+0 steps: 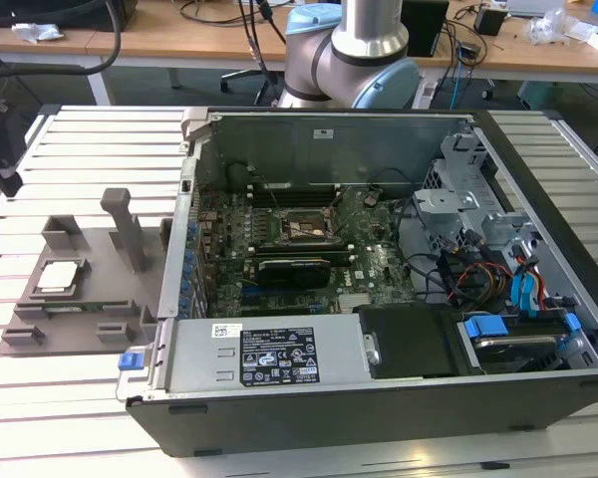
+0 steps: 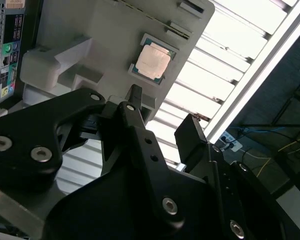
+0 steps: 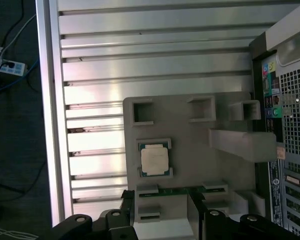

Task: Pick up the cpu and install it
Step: 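Pick up the cpu and move it towards the insertion slot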

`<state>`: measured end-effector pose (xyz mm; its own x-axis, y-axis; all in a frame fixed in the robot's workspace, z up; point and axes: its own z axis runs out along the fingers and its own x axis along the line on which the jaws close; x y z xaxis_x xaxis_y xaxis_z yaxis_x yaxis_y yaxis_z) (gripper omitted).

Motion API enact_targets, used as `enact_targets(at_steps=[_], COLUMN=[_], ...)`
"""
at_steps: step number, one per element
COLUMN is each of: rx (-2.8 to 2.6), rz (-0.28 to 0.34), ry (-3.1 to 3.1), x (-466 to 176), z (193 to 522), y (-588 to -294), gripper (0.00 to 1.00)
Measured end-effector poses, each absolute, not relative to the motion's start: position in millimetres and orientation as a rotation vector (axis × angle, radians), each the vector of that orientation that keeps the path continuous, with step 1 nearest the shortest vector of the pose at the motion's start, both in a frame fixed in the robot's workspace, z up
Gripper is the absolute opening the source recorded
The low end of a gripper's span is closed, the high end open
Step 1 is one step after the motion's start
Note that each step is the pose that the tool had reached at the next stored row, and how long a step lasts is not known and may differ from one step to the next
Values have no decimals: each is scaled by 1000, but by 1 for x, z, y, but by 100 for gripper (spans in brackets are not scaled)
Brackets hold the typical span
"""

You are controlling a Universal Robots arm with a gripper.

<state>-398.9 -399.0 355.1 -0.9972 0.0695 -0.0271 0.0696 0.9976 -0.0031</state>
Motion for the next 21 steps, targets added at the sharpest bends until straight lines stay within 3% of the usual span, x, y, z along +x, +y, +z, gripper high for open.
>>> enact_targets(at_steps=[21], rx=[108], rz=[-6], ry=[3113], x=[-399], z=[346], y=[-399], gripper=[54])
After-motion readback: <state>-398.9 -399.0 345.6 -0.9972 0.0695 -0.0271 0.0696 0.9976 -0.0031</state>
